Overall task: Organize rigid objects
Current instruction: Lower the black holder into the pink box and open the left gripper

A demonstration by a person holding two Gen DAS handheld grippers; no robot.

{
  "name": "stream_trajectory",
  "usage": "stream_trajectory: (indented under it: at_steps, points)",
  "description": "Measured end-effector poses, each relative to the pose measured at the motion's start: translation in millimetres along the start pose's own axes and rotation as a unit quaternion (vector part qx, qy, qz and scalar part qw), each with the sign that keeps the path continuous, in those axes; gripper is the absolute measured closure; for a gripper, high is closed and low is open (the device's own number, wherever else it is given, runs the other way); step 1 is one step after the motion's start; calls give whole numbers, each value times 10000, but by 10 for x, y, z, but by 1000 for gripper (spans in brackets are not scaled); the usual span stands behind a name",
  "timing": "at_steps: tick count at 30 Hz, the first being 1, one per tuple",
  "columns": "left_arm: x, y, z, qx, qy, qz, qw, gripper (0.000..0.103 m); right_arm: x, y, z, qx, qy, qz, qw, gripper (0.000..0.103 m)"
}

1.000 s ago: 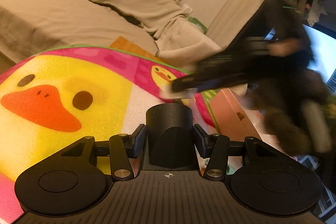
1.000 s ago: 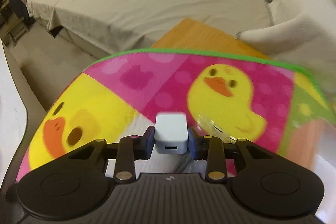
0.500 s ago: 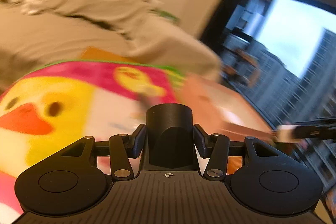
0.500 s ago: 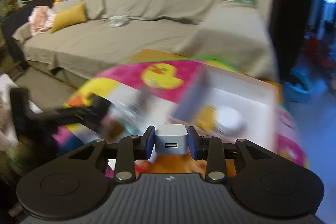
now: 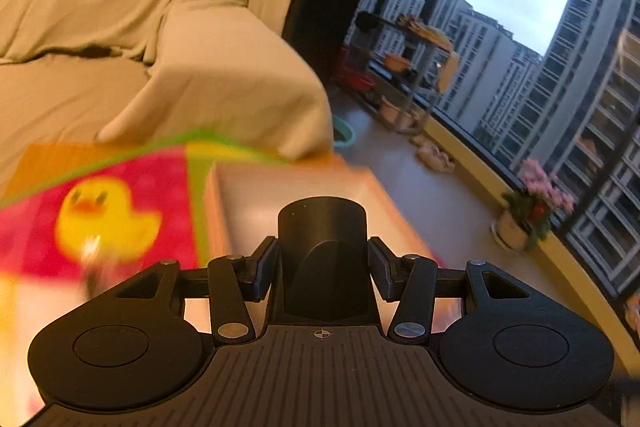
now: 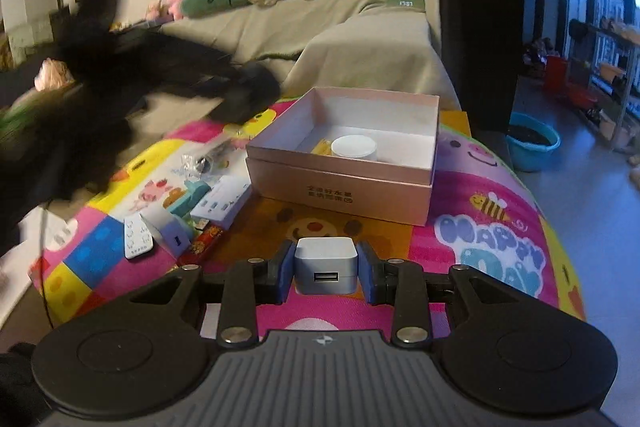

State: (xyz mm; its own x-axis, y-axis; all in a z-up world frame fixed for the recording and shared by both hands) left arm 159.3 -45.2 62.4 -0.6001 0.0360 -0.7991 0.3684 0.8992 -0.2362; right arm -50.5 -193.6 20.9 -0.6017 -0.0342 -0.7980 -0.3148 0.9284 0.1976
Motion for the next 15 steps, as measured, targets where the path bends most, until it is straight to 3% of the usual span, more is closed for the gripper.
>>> stream_trajectory:
  at_steps: [4,8,11,15]
  points:
    - [-291,86,428,-279,-52,-195,9994,51,17,-137,-7,-33,-78,281,9996,71]
    - [-329,127,182,-156,-514,-274,9982,51,67,-279,5,133,-99,391,9991,71]
    - [-79,193,-232,-106,-680,-203,9974,51,72,-392,68,210,-32,524,9984,71]
    - [556,333,-833,-200,-648,-35,9977,51,-103,-437,145,157,-86,638,9978,71]
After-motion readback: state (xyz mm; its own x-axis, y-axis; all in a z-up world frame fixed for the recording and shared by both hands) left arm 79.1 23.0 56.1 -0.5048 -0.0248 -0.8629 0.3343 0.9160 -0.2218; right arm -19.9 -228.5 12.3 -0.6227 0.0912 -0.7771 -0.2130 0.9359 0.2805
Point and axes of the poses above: each gripper's, at about its wrist camera, not at the fingertips, and z roughly the way its jaws point, y to its left, x to its underside, the point moved 8 cm from there along z, roughly the way its jaws point, and after that the axes turned 6 degrees about z, right-handed, at the moved point
